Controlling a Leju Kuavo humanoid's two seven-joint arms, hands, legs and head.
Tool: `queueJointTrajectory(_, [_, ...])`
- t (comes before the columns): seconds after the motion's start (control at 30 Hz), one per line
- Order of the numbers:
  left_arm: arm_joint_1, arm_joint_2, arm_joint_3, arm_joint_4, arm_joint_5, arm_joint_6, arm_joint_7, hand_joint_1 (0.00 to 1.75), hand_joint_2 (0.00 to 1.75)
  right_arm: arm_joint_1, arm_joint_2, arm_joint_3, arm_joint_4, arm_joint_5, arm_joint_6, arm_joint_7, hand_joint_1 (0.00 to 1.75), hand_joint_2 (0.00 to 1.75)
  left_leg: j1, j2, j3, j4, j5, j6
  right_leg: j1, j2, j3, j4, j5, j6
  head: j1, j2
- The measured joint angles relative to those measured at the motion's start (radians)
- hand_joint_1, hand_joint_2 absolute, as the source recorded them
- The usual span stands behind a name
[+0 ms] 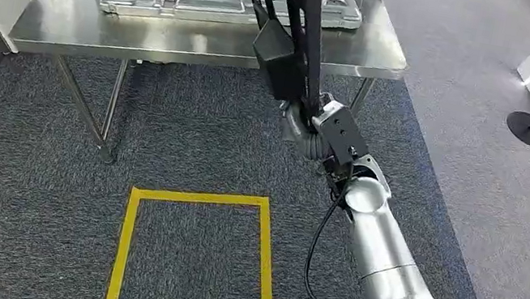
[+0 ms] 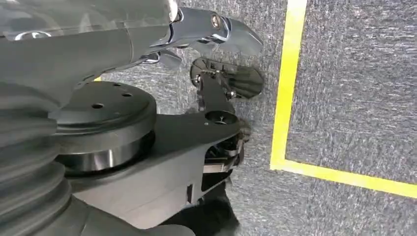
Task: Take the parts from the cabinet and place them on the table.
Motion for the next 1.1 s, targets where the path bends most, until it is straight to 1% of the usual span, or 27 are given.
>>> queueJointTrajectory(0.03, [0.000,-0.001,0.000,0.000,0.000,0.000,0.000,0.00,1.75,-0.003,0.000,0.000,0.000,0.000,0.000,0.000,1.75,1.75,-0.006,0.000,-0.002,0.001,-0.001,-0.004,0.007,-0.001,0.024,-0.042,-0.008,-0.007,-0.001,0.000])
queueJointTrajectory(0.1, [0.000,-0.001,0.000,0.000,0.000,-0.002,-0.001,0.00,1.75,-0.005,0.000,0.000,0.000,0.000,0.000,0.000,1.75,1.75,-0.004,0.001,-0.004,0.000,-0.001,-0.014,0.010,-0.002,0.020,-0.050,-0.005,-0.008,-0.001,0.000])
queueJointTrajectory(0.13, [0.001,-0.001,0.000,0.000,0.000,-0.002,-0.001,0.00,1.75,-0.005,0.000,0.000,0.000,0.001,0.000,0.000,1.75,1.75,-0.002,0.002,-0.003,-0.003,0.000,-0.020,0.012,-0.001,0.019,-0.049,-0.005,-0.012,0.000,0.000])
queueJointTrajectory(0.17, [0.000,-0.001,0.000,0.000,0.000,-0.002,-0.001,0.00,1.75,-0.005,0.000,0.000,0.000,0.001,0.000,0.000,1.75,1.75,-0.004,0.002,0.001,-0.007,0.001,-0.026,0.009,-0.001,0.021,-0.057,-0.001,-0.019,-0.001,0.000])
queueJointTrajectory(0.2, [0.000,0.000,0.000,0.000,0.000,-0.002,-0.001,0.00,1.75,-0.005,0.002,0.000,0.000,0.001,0.000,0.000,1.75,1.75,-0.003,0.003,-0.002,-0.001,-0.009,-0.032,-0.002,-0.004,0.030,-0.069,0.005,-0.023,-0.002,0.000])
queueJointTrajectory(0.23, [0.000,0.000,0.000,0.000,0.000,-0.003,-0.001,0.00,1.75,-0.006,0.002,0.000,0.000,0.001,0.000,0.000,1.75,1.75,-0.004,0.004,-0.013,0.030,-0.033,-0.036,-0.002,-0.004,0.033,-0.074,0.007,-0.028,-0.003,0.000])
queueJointTrajectory(0.27, [0.000,0.000,0.000,0.000,0.001,-0.003,-0.001,0.00,1.75,-0.008,0.003,0.000,0.000,0.000,0.000,-0.001,1.75,1.75,-0.002,0.004,-0.041,0.094,-0.070,-0.039,-0.002,-0.004,0.033,-0.074,0.006,-0.031,-0.005,0.000])
queueJointTrajectory(0.33, [0.000,0.000,0.000,0.000,0.001,-0.003,-0.001,0.00,1.75,-0.008,0.003,0.000,0.001,0.001,0.001,0.000,1.75,1.75,0.002,0.004,-0.123,0.266,-0.143,-0.047,0.000,-0.005,0.033,-0.072,0.004,-0.033,-0.004,0.000])
queueJointTrajectory(0.37, [0.002,0.000,0.000,0.000,0.001,-0.003,-0.001,0.00,1.75,-0.007,0.004,0.000,0.002,0.001,0.002,0.000,1.75,1.75,0.003,0.004,-0.147,0.313,-0.149,-0.049,0.000,-0.005,0.033,-0.071,0.004,-0.033,-0.005,0.000])
queueJointTrajectory(0.4, [0.002,0.000,0.000,0.000,0.002,-0.003,-0.001,0.00,1.75,-0.007,0.005,0.000,0.004,0.001,0.002,0.000,1.75,1.75,0.004,0.004,-0.145,0.305,-0.132,-0.049,0.000,-0.004,0.034,-0.070,0.003,-0.033,-0.004,0.000])
queueJointTrajectory(0.43, [0.002,0.000,0.000,0.000,0.002,-0.003,-0.001,0.00,1.75,-0.008,0.005,0.000,0.004,0.001,0.002,0.000,1.75,1.75,0.005,0.004,-0.121,0.250,-0.093,-0.049,0.000,-0.003,0.035,-0.068,0.001,-0.031,-0.005,0.000])
queueJointTrajectory(0.5, [0.000,0.001,0.000,0.000,0.003,-0.004,-0.001,0.00,1.75,-0.009,0.005,0.000,0.004,0.001,0.002,0.000,1.75,1.75,0.007,0.005,-0.028,0.062,-0.001,-0.045,-0.001,-0.001,0.040,-0.063,-0.006,-0.026,-0.005,0.000])
queueJointTrajectory(0.53, [-0.001,0.002,0.000,0.000,0.005,-0.008,-0.002,0.00,1.75,-0.011,0.005,0.000,0.004,0.000,0.002,0.000,1.75,1.75,0.006,0.005,0.000,0.006,-0.004,-0.039,0.000,-0.001,0.041,-0.061,-0.009,-0.022,-0.004,0.000])
queueJointTrajectory(0.57, [-0.002,0.001,0.000,0.000,0.008,-0.010,-0.005,0.00,1.75,-0.014,0.005,0.000,0.004,0.001,0.002,0.000,1.75,1.75,0.000,0.004,0.005,-0.008,-0.003,-0.034,0.006,0.001,0.036,-0.055,-0.010,-0.017,-0.004,0.000])
queueJointTrajectory(0.67, [-0.002,0.001,0.001,0.000,0.016,-0.010,-0.012,0.00,1.75,-0.015,0.006,0.000,0.005,0.001,0.002,0.000,1.75,1.75,-0.002,0.001,-0.001,-0.001,-0.001,-0.018,0.006,-0.002,0.037,-0.064,-0.004,-0.001,-0.002,0.000])
queueJointTrajectory(0.7, [-0.001,0.001,0.001,0.000,0.017,-0.010,-0.013,0.00,1.75,-0.016,0.005,0.000,0.005,0.001,0.002,0.000,1.75,1.75,0.006,0.003,0.005,-0.014,0.006,-0.009,0.005,-0.001,0.036,-0.061,-0.011,0.004,-0.004,0.000])
queueJointTrajectory(0.73, [-0.002,0.001,0.001,0.000,0.018,-0.010,-0.016,0.00,1.75,-0.017,0.005,0.000,0.005,0.001,0.002,0.000,1.75,1.75,0.006,0.003,0.006,-0.017,0.008,-0.003,0.002,-0.001,0.029,-0.040,-0.029,0.008,0.000,0.000])
queueJointTrajectory(0.77, [-0.004,0.001,0.001,0.000,0.018,-0.010,-0.016,0.00,1.75,-0.020,0.005,0.000,0.005,0.001,0.002,0.000,1.75,1.75,0.006,0.004,0.005,-0.017,0.009,0.001,0.002,-0.001,0.003,0.017,-0.063,0.011,0.003,0.000])
queueJointTrajectory(0.83, [-0.004,0.001,0.001,0.000,0.018,-0.010,-0.016,0.00,1.75,-0.018,0.005,0.000,0.007,0.001,0.002,0.000,1.75,1.75,0.004,0.004,0.005,-0.017,0.008,0.003,-0.001,-0.001,-0.080,0.192,-0.139,0.017,0.003,0.000])
queueJointTrajectory(0.87, [-0.003,0.001,0.001,0.000,0.018,-0.010,-0.016,0.00,1.75,-0.016,0.005,0.000,0.010,0.001,0.002,0.000,1.75,1.75,0.003,0.004,0.004,-0.016,0.008,0.003,-0.001,-0.001,-0.113,0.257,-0.156,0.019,0.002,0.000])
queueJointTrajectory(0.9, [-0.003,0.001,0.001,0.000,0.018,-0.010,-0.016,0.00,1.75,-0.015,0.005,0.000,0.012,0.001,0.002,0.000,1.75,1.75,0.003,0.004,0.005,-0.015,0.007,0.003,-0.001,-0.001,-0.122,0.269,-0.147,0.018,0.003,0.000])
queueJointTrajectory(0.93, [-0.003,0.001,0.001,0.000,0.016,-0.010,-0.016,0.00,1.75,-0.015,0.004,0.000,0.012,0.001,0.002,0.000,1.75,1.75,0.003,0.003,0.005,-0.014,0.007,0.003,-0.001,-0.001,-0.107,0.231,-0.116,0.016,0.003,0.000])
queueJointTrajectory(0.97, [-0.003,0.001,0.001,0.000,0.015,-0.011,-0.015,0.00,1.75,-0.016,0.004,0.000,0.012,0.001,0.002,0.000,1.75,1.75,0.003,0.002,0.006,-0.013,0.006,0.002,-0.001,-0.001,-0.070,0.154,-0.071,0.013,0.003,0.000])
queueJointTrajectory(1.0, [-0.004,0.001,0.001,0.000,0.015,-0.011,-0.015,0.00,1.75,-0.017,0.005,0.000,0.012,0.001,0.002,0.000,1.75,1.75,0.003,0.001,0.007,-0.010,0.004,0.001,0.000,-0.001,-0.021,0.048,-0.020,0.008,0.003,0.000])
queueJointTrajectory(1.03, [-0.004,0.000,0.001,0.000,0.014,-0.012,-0.015,0.00,1.75,-0.019,0.004,0.000,0.012,0.001,0.002,0.000,1.75,1.75,0.003,0.001,0.006,-0.008,0.001,-0.002,0.001,-0.002,0.021,-0.045,0.007,0.000,0.003,0.000])
queueJointTrajectory(1.07, [-0.005,0.000,0.001,0.000,0.014,-0.012,-0.015,0.00,1.75,-0.019,0.005,0.000,0.011,0.002,0.002,0.000,1.75,1.75,-0.004,0.000,0.002,-0.005,0.000,-0.007,0.009,-0.002,0.028,-0.057,-0.003,-0.002,0.002,0.000])
queueJointTrajectory(1.1, [-0.005,0.000,0.001,0.000,0.014,-0.012,-0.015,0.00,1.75,-0.019,0.005,0.000,0.011,0.002,0.002,0.000,1.75,1.75,-0.003,0.000,0.001,-0.006,0.001,-0.012,0.009,-0.001,0.025,-0.057,0.000,-0.005,0.002,0.000])
